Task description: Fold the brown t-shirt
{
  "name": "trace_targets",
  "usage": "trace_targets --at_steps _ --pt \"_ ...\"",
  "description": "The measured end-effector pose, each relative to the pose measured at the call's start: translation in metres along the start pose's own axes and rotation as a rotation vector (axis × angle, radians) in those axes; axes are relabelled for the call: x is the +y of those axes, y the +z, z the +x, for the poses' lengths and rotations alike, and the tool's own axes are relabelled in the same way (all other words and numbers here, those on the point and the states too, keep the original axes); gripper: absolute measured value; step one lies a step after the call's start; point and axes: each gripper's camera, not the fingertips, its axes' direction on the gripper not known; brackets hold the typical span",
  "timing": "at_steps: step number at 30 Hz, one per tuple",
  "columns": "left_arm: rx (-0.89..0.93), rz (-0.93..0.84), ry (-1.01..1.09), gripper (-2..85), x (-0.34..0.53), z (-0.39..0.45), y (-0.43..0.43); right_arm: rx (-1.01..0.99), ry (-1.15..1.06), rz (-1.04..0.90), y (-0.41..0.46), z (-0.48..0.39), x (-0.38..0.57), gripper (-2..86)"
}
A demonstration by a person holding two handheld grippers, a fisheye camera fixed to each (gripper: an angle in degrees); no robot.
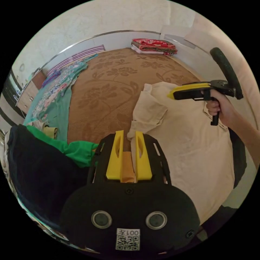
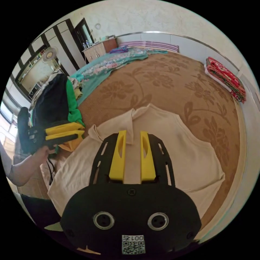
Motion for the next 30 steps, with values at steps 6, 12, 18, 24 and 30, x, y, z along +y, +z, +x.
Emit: trace_targets --at_steps 6,12,18,24,30 --pt "0.246 -0.019 0.039 3.4 -0.004 -0.051 0.021 -0.114 -0.024 -0.156 0.058 0.022 -0.034 5.5" --pt "0.126 0.037 0.046 -1.5 0.003 -0.083 0.005 -0.160 -0.080 0.012 0.018 0.025 -0.033 1.6" --pt "0.190 -0.027 0.038 -1.6 0.014 -0.099 0.001 -0.219 0.030 -0.214 0.029 0.063 0.000 3.0" --pt "0.182 -0.067 -0.005 -1.5 0.026 -0.123 -0.001 -0.150 0.100 -0.158 0.027 0.098 0.002 7.7" --pt "0.161 -0.043 -0.126 -1.6 0.015 -0.174 0.008 -0.118 0.113 -0.129 0.049 0.127 -0.036 12.1"
